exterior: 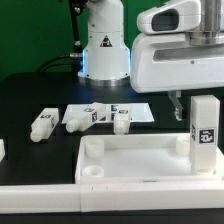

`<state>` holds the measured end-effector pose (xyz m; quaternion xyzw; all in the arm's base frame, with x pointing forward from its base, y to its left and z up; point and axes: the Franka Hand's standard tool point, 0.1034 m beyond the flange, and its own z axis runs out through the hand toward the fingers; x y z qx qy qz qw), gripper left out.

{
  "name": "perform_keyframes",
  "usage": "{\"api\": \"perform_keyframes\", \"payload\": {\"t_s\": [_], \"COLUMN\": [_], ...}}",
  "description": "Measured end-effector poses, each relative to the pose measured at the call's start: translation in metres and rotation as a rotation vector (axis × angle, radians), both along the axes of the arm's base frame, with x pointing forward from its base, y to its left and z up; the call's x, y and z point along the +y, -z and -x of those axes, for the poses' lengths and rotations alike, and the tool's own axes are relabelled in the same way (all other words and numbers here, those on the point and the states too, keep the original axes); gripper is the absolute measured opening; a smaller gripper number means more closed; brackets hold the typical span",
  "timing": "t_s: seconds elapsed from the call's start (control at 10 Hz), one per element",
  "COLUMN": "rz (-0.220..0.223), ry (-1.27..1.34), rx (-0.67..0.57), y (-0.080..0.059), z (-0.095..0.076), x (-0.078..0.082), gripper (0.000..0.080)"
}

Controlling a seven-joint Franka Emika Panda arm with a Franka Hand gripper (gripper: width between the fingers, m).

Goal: Assemble desk

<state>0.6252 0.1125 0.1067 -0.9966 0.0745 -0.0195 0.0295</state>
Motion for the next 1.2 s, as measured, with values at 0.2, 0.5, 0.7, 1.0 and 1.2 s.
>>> {"api": "perform_keyframes", "payload": {"t_s": [0.2,0.5,0.7,1.0,1.2], "rz": [-0.007,-0.028,-0.113,-0.220,-0.222], "ry": [0.123,0.454,0.799,1.132,1.169], "rx": [0.007,-0.007,-0.009,0.050,0.055], "y": [0.0000,0.0014,0.0020,0.0022,0.0030], "z": [0.0001,-0.0023,-0.0055,-0.0064,-0.0059], "x": [0.0007,0.0033,0.0020,0.0027,0.0050], "gripper": [0.0284,0.0284,0.0284,0.0288,0.0364]}}
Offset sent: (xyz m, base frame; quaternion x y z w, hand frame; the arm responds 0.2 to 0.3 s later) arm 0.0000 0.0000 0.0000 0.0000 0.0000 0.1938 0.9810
